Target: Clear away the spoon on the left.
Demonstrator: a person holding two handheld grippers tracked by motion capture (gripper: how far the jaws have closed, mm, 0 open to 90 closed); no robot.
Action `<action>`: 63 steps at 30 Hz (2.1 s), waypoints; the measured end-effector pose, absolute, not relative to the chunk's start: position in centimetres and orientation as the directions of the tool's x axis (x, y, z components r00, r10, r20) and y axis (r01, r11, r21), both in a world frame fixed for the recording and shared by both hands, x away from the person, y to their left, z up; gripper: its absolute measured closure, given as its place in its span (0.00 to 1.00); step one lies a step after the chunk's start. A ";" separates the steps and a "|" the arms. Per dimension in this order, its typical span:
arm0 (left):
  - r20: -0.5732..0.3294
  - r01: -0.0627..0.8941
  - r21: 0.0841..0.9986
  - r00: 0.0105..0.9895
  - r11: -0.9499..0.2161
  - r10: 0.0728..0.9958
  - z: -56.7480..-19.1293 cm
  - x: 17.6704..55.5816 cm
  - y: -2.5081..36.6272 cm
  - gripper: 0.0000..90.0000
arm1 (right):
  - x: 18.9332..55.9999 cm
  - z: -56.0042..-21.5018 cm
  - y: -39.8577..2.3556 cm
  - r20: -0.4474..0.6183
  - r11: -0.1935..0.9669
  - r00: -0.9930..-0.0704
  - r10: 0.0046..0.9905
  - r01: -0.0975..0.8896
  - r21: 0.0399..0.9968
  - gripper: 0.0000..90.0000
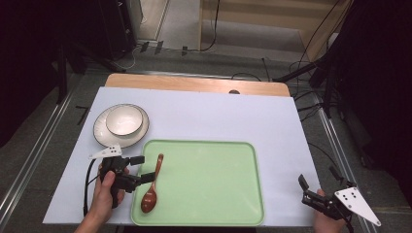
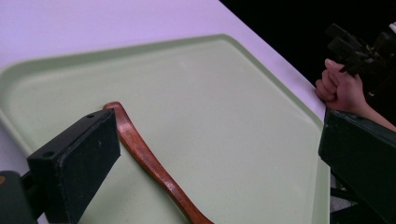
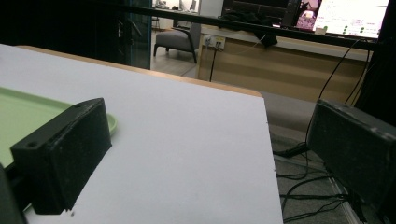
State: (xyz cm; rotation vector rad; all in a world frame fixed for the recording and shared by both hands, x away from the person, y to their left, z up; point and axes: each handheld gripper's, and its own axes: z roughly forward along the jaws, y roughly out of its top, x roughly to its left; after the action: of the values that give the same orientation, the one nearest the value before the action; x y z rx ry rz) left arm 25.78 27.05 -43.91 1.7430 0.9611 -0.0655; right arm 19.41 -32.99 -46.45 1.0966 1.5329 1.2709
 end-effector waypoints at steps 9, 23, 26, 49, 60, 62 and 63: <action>-0.465 0.579 0.815 0.681 -0.028 0.565 -43.1 25.3 28.1 0.00 | 19.4 -46.4 -33.0 -0.070 0.102 -0.263 0.962 0.109 0.989 0.00; -0.422 0.519 0.854 0.693 0.001 0.584 -42.1 24.5 29.6 0.00 | 19.4 -46.4 -33.0 -0.071 0.102 -0.263 0.962 0.109 0.989 0.00; -0.416 0.514 0.858 0.692 0.002 0.590 -42.0 24.3 29.9 0.00 | 19.4 -46.4 -33.0 -0.071 0.102 -0.264 0.962 0.108 0.989 0.00; -0.397 0.495 0.868 0.668 0.023 0.629 -42.0 22.1 33.2 0.00 | 19.4 -46.4 -33.0 -0.073 0.104 -0.261 0.962 0.109 0.989 0.00; -0.386 0.492 0.870 0.648 0.027 0.656 -42.3 20.9 35.2 0.00 | 19.4 -46.4 -32.9 -0.074 0.106 -0.259 0.963 0.110 0.988 0.00; -0.386 0.491 0.871 0.641 0.033 0.664 -42.4 20.6 35.8 0.00 | 19.4 -46.5 -33.0 -0.075 0.106 -0.259 0.963 0.110 0.988 0.00; -0.382 0.489 0.872 0.639 0.031 0.667 -42.4 20.5 36.0 0.00 | 19.4 -46.4 -32.9 -0.074 0.106 -0.258 0.963 0.110 0.988 0.00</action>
State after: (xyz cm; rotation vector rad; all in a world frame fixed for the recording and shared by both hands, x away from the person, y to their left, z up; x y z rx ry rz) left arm 20.46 36.00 -42.45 1.6151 0.9752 0.1777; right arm 19.40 -32.95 -46.45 1.0983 1.5316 1.2635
